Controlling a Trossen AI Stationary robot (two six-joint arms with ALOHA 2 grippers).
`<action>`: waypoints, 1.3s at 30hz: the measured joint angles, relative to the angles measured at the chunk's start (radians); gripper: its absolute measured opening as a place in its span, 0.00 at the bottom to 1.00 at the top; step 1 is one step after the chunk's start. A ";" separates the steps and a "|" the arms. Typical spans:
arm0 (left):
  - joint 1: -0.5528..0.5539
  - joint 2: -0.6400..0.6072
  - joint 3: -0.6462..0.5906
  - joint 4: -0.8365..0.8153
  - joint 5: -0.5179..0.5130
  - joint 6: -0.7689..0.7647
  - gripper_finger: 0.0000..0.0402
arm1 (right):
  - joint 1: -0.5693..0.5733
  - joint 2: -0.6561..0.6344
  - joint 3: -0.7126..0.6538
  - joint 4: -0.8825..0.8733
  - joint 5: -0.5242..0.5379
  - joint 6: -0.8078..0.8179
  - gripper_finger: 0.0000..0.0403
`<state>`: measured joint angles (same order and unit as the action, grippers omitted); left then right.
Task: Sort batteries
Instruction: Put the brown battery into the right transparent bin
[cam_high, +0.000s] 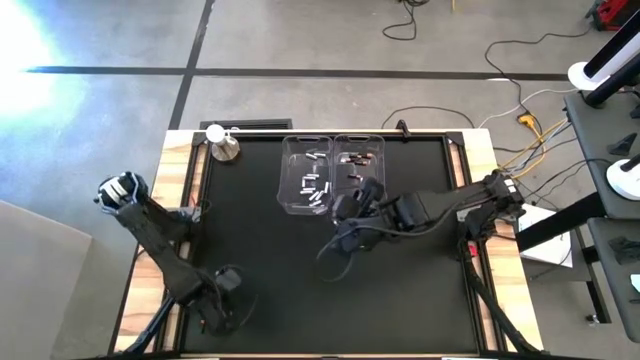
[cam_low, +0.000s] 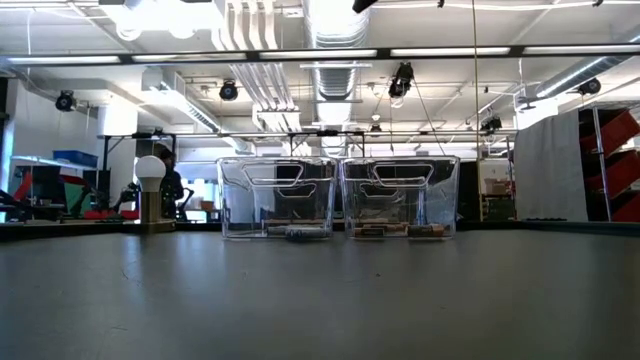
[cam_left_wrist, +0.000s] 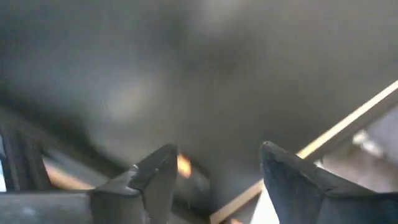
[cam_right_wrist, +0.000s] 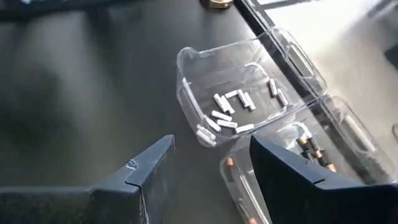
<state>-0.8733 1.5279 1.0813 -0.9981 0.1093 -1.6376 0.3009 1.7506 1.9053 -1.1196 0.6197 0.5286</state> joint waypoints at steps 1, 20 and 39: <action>-0.015 0.015 0.004 0.007 0.048 -0.033 0.53 | 0.007 -0.008 0.000 -0.010 -0.001 -0.022 0.50; -0.104 0.061 -0.149 0.304 0.287 -0.622 0.51 | 0.211 -0.027 -0.001 -0.194 0.000 -0.137 0.50; -0.047 0.058 -0.282 0.365 0.261 -0.551 0.29 | 0.474 -0.115 -0.001 -0.401 0.015 0.218 0.50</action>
<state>-0.9206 1.5856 0.7992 -0.6336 0.3699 -2.1890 0.7744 1.6356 1.9041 -1.5210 0.6351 0.7464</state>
